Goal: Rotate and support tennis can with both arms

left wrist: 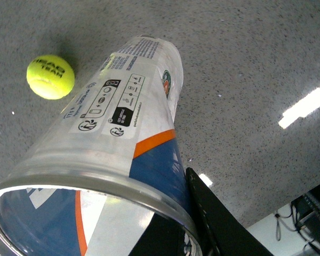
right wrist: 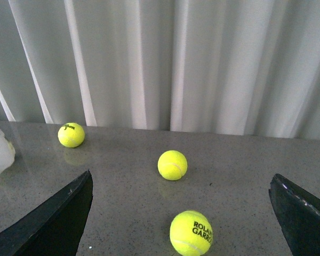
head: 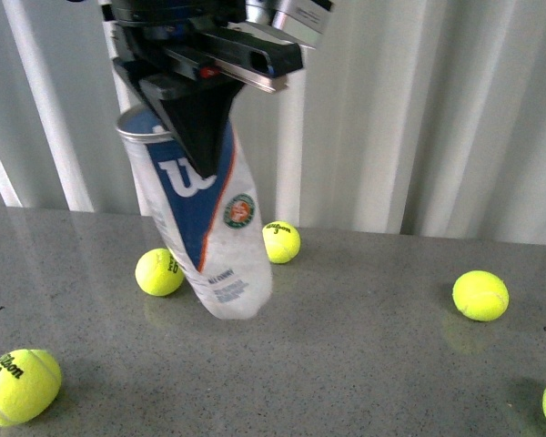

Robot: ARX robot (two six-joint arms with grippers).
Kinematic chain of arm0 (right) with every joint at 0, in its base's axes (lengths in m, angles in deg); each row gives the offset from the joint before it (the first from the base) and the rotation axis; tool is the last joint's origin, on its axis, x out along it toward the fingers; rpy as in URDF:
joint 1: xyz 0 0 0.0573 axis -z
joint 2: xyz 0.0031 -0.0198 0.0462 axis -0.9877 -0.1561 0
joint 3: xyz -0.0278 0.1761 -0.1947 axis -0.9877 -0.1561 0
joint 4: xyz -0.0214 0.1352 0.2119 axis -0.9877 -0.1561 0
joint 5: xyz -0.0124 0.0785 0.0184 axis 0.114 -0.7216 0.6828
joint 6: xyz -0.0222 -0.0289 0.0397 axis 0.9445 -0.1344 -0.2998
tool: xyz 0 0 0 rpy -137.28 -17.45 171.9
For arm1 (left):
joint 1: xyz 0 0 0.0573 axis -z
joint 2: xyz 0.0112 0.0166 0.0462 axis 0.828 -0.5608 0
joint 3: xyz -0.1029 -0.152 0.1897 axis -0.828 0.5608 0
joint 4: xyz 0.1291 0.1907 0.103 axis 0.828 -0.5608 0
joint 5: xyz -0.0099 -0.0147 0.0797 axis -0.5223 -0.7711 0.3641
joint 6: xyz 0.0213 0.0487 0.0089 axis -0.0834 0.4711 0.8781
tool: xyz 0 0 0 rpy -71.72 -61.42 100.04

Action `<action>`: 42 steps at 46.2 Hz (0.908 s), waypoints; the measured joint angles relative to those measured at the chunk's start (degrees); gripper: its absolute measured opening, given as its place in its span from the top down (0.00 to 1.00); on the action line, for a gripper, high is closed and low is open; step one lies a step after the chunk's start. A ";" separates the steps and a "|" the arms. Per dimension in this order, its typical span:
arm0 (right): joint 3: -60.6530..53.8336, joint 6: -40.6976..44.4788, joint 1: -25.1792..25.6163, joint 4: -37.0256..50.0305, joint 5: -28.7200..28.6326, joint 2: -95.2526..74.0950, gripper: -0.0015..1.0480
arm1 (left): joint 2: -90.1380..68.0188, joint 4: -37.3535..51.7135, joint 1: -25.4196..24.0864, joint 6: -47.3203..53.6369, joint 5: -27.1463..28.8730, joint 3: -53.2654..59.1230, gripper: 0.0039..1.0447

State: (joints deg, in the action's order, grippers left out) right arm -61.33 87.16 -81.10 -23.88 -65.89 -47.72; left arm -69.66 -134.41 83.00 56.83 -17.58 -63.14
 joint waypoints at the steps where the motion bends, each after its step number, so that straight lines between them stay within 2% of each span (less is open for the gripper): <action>1: 0.00 0.00 0.00 0.00 0.00 0.00 0.07 | -0.35 -0.31 0.79 0.55 -0.07 -0.31 0.97; 15: 0.00 0.00 0.00 0.00 0.02 0.00 0.07 | -4.11 1.03 7.52 2.73 -1.97 1.53 0.97; 24: 0.00 0.00 0.00 0.00 0.00 0.00 0.07 | -6.14 3.76 8.20 3.17 -1.77 4.28 0.97; 42: 0.00 0.00 0.00 0.00 0.00 0.00 0.07 | -10.19 6.10 7.56 4.11 -1.68 2.91 0.97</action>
State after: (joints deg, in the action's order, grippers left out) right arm -61.33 87.16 -81.10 -23.88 -65.89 -47.72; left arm -79.85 -128.32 90.57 60.94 -19.26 -60.23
